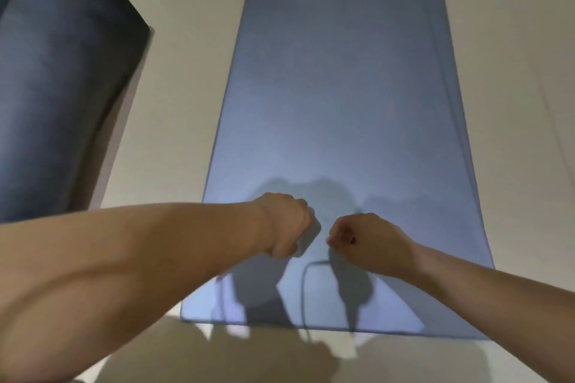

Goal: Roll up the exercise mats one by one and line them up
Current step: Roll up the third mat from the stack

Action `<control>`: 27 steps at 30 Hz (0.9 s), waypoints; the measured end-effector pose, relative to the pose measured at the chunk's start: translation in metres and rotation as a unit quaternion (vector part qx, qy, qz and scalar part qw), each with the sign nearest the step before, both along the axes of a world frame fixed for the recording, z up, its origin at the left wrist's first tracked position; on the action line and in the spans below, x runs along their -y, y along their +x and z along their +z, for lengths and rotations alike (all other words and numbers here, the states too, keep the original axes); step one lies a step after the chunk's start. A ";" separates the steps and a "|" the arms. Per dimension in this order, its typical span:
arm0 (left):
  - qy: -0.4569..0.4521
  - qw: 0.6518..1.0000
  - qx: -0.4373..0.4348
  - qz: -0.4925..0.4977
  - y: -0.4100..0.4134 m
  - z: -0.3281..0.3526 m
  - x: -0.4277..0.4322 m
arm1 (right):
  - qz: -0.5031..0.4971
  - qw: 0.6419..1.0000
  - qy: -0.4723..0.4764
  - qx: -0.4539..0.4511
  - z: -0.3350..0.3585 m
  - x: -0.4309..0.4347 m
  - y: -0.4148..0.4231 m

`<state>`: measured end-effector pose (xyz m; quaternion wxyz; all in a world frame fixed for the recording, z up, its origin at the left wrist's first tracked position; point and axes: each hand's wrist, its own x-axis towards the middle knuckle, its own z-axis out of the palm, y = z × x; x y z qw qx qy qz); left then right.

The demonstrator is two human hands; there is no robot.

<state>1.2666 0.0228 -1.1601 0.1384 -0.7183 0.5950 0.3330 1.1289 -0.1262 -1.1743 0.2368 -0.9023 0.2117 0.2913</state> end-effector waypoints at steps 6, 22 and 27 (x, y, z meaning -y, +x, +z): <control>-0.107 0.992 0.049 -0.036 -0.094 -0.088 -0.019 | -0.039 0.999 0.016 0.024 -0.048 0.004 -0.058; -0.122 0.985 0.069 -0.102 -0.069 -0.070 -0.033 | 0.119 0.993 -0.010 -0.014 -0.024 -0.004 -0.073; -0.129 0.980 0.113 -0.100 -0.096 -0.092 -0.050 | 0.018 0.999 0.050 0.005 -0.035 -0.017 -0.074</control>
